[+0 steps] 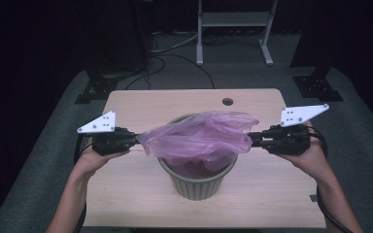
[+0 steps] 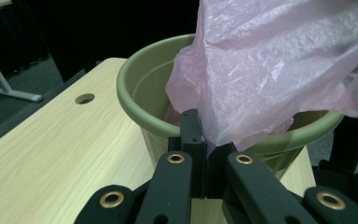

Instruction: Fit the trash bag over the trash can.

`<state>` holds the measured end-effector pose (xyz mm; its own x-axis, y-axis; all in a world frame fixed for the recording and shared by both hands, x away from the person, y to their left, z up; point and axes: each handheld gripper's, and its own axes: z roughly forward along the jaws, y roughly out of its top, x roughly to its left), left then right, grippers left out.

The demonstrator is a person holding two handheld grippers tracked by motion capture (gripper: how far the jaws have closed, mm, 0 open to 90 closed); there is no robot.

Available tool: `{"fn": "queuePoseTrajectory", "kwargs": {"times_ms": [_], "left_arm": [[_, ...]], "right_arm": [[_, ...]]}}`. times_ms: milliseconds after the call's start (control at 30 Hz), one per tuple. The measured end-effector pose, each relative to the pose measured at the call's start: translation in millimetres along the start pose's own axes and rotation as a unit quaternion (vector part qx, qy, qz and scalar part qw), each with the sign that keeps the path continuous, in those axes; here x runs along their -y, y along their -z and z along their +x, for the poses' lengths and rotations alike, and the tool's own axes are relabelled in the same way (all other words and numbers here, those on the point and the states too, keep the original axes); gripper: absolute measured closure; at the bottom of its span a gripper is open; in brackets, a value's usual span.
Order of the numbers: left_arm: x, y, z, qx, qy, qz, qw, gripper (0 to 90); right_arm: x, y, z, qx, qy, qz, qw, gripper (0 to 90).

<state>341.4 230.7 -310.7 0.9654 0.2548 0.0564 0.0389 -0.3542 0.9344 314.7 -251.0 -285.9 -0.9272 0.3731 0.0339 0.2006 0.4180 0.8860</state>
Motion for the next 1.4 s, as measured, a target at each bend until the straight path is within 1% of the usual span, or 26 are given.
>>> {"fn": "queuePoseTrajectory", "kwargs": {"times_ms": [67, 200, 233, 267, 333, 367, 400, 433, 533, 567, 600, 633, 700, 733, 767, 800, 867, 933, 1000, 1033, 1067, 1100, 1233, 1267, 1333, 1400], "left_arm": [[-1.8, -2.1, -0.4, 0.003, -0.001, -0.001, 1.0, 89.7], [-6.9, -5.7, -0.5, 0.005, -0.007, -0.001, 1.0, 89.7], [-7.9, -6.4, -0.5, 0.007, -0.007, -0.001, 1.0, 89.7], [-9.5, -7.5, -0.7, 0.008, -0.008, -0.001, 0.9999, 89.7], [-13.0, -10.8, -1.5, 0.013, -0.015, -0.001, 0.9998, 89.7], [-14.6, -12.5, -2.3, 0.015, -0.015, 0.0, 0.9998, 89.7], [-15.6, -13.8, -2.6, 0.017, -0.017, 0.0, 0.9997, 89.7], [-17.0, -15.5, -3.2, 0.02, -0.019, 0.0, 0.9996, 89.7], [-20.8, -20.8, -5.4, 0.027, -0.027, 0.004, 0.9993, 89.7], [-21.6, -22.5, -6.5, 0.029, -0.028, 0.003, 0.9992, 89.7], [-22.4, -23.5, -7.3, 0.03, -0.029, 0.003, 0.9991, 89.7], [-23.7, -25.0, -8.4, 0.033, -0.032, 0.004, 0.9989, 89.7], [-25.8, -26.3, -10.1, 0.036, -0.038, 0.006, 0.9986, 89.7], [-26.7, -26.2, -10.9, 0.037, -0.041, 0.007, 0.9984, 89.7], [-27.2, -25.8, -11.6, 0.036, -0.043, 0.005, 0.9984, 89.7], [-27.3, -24.5, -11.8, 0.033, -0.045, 0.006, 0.9984, 89.7], [-25.8, -21.0, -11.5, 0.027, -0.045, 0.003, 0.9986, 89.8], [-22.5, -15.0, -10.3, 0.021, -0.04, -0.003, 0.999, 89.8], [-18.4, -9.4, -8.8, 0.015, -0.032, -0.012, 0.9993, 89.8], [-14.5, -5.1, -7.3, 0.01, -0.026, -0.019, 0.9994, 89.8], [-12.7, -2.9, -6.4, 0.008, -0.025, -0.018, 0.9995, 89.8], [-9.5, -0.4, -5.2, 0.006, -0.02, -0.02, 0.9996, 89.9], [-2.1, 0.4, -1.5, 0.002, -0.007, -0.025, 0.9997, 89.9], [-1.0, 0.0, -0.5, 0.001, -0.006, -0.024, 0.9997, 89.9], [1.9, -1.7, 2.4, 0.002, 0.004, -0.026, 0.9996, 89.9], [4.0, -3.3, 4.3, 0.001, 0.008, -0.024, 0.9997, 89.9]], "right_arm": [[-3.4, -2.3, 2.3, -0.017, 0.007, 0.001, 0.9998, 80.6], [-12.6, -9.7, 7.2, -0.042, 0.021, 0.009, 0.9988, 80.5], [-17.1, -13.5, 8.7, -0.054, 0.022, 0.01, 0.9983, 80.2], [-17.1, -13.5, 8.7, -0.054, 0.022, 0.01, 0.9983, 80.2], [-22.1, -19.4, 10.1, -0.051, 0.025, 0.013, 0.9983, 78.0], [-24.9, -24.2, 10.5, -0.051, 0.026, 0.016, 0.9982, 75.3], [-26.9, -28.2, 11.0, -0.047, 0.027, 0.018, 0.9983, 70.0], [-28.3, -31.3, 11.1, -0.044, 0.029, 0.018, 0.9984, 67.1], [-34.1, -46.7, 13.0, -0.044, 0.031, 0.02, 0.9984, 62.5], [-37.4, -56.2, 15.0, -0.047, 0.034, 0.021, 0.9981, 62.4], [-37.4, -56.2, 15.0, -0.047, 0.034, 0.021, 0.9981, 62.4], [-38.7, -59.5, 16.0, -0.047, 0.036, 0.023, 0.998, 63.0], [-42.2, -67.5, 18.5, -0.048, 0.04, 0.024, 0.9977, 69.5], [-44.2, -70.9, 20.2, -0.044, 0.043, 0.025, 0.9978, 79.2], [-45.5, -72.9, 21.1, -0.044, 0.045, 0.026, 0.9977, 85.2], [-46.5, -73.9, 22.3, -0.041, 0.051, 0.028, 0.9975, 89.1], [-46.5, -72.0, 22.8, -0.039, 0.049, 0.026, 0.9977, 90.0], [-45.5, -67.2, 21.9, -0.035, 0.046, 0.024, 0.998, 90.0], [-42.1, -56.7, 18.7, -0.034, 0.039, 0.015, 0.9985, 90.0], [-40.6, -52.9, 17.6, -0.029, 0.038, 0.014, 0.9988, 90.0], [-37.3, -45.5, 15.5, -0.023, 0.033, 0.012, 0.9991, 90.0], [-35.3, -41.9, 14.5, -0.021, 0.03, 0.012, 0.9993, 90.0], [-23.7, -26.2, 6.8, -0.001, 0.014, 0.012, 0.9998, 90.0], [-21.0, -23.0, 5.0, 0.002, 0.011, 0.011, 0.9999, 90.0], [-16.3, -17.6, 2.4, 0.007, 0.006, 0.009, 0.9999, 90.0], [-12.1, -14.6, 0.6, 0.012, 0.003, 0.012, 0.9998, 90.0]]}}
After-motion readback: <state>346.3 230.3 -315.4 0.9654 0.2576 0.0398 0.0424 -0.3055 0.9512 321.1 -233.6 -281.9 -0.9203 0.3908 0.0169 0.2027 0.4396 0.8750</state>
